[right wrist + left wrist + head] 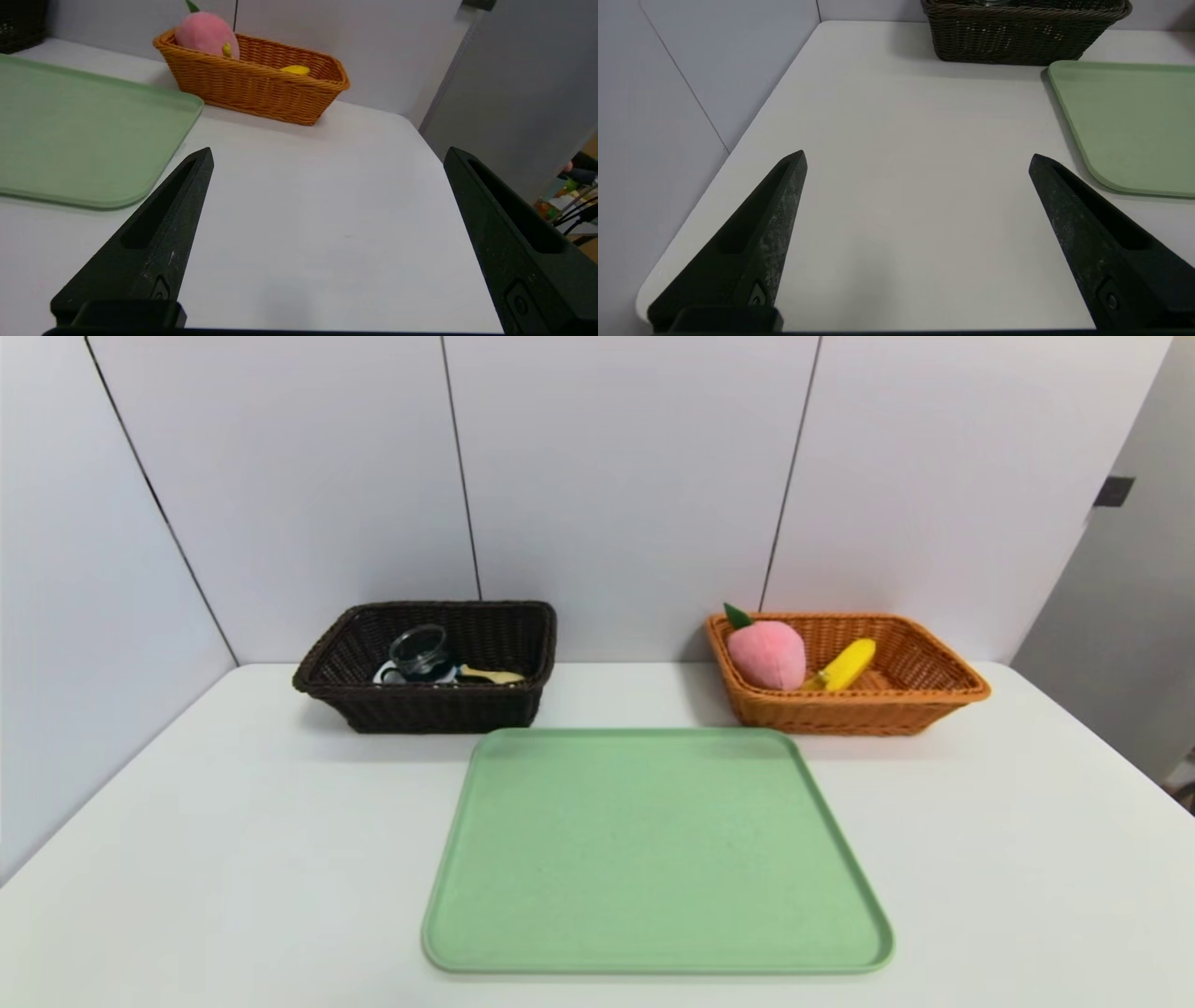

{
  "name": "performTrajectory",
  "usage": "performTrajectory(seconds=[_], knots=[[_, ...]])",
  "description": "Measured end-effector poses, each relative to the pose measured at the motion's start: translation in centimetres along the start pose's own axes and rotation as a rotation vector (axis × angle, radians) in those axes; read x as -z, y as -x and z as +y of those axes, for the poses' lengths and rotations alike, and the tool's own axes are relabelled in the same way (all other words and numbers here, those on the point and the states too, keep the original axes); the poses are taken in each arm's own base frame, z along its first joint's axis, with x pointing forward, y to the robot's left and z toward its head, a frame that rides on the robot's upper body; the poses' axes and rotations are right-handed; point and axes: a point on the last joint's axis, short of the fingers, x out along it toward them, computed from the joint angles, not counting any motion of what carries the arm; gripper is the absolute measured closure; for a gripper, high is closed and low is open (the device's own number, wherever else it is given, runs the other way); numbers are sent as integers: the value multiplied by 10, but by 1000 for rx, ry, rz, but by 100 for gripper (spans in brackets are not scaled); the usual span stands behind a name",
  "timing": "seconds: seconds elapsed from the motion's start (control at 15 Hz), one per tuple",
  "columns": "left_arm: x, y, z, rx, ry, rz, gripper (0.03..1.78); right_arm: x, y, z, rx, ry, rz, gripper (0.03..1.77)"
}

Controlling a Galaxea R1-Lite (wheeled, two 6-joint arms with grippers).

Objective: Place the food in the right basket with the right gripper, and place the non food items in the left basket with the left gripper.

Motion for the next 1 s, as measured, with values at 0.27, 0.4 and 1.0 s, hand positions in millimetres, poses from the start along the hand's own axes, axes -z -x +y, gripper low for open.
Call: performTrajectory(seconds=[0.27,0.4,1.0], knots=[[41,-25,-2,13,-7,-76,12,10,0,3,-27,3,71,10],[61,-39,-4,41,-39,-112,12,13,1,4,-38,3,102,10],[80,-45,-5,101,1,-50,12,14,1,4,-39,3,104,10]])
